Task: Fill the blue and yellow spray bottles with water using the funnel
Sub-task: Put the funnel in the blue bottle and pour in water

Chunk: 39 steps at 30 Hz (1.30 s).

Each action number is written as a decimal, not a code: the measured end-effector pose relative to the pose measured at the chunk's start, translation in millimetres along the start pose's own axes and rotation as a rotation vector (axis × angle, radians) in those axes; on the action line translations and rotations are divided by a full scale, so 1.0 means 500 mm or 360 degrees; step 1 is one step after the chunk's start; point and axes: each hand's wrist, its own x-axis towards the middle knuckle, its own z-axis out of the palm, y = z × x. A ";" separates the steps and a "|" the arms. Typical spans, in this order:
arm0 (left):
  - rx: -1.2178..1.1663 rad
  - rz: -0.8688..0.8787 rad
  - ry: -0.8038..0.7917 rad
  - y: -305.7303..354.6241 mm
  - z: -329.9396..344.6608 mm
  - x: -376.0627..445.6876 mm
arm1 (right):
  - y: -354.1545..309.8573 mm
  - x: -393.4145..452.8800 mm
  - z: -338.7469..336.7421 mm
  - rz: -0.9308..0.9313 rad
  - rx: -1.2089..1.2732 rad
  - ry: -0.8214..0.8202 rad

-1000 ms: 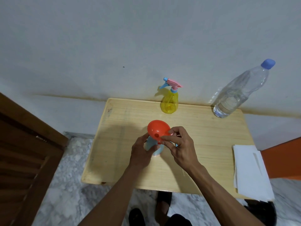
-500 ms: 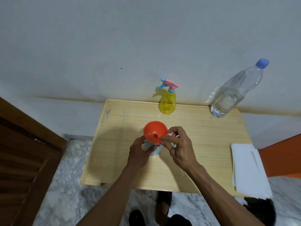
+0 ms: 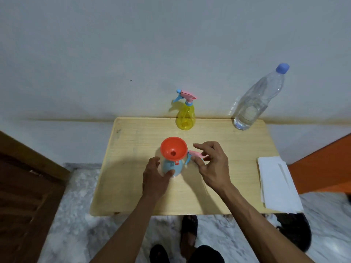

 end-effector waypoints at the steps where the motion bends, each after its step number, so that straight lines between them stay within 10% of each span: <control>1: 0.0023 -0.0029 0.0021 0.000 0.002 -0.015 | -0.005 -0.002 -0.012 0.0055 0.0019 0.0056; 11: -0.0025 0.0276 -0.0599 0.127 0.144 -0.104 | -0.006 0.020 -0.192 0.0767 0.0482 0.0447; 24: -0.0095 0.0461 -0.0289 0.423 0.395 0.065 | 0.151 0.312 -0.446 0.0613 0.0483 0.0586; 39: -0.0133 0.0515 -0.0194 0.565 0.600 0.234 | 0.258 0.543 -0.439 0.0395 0.0364 0.0250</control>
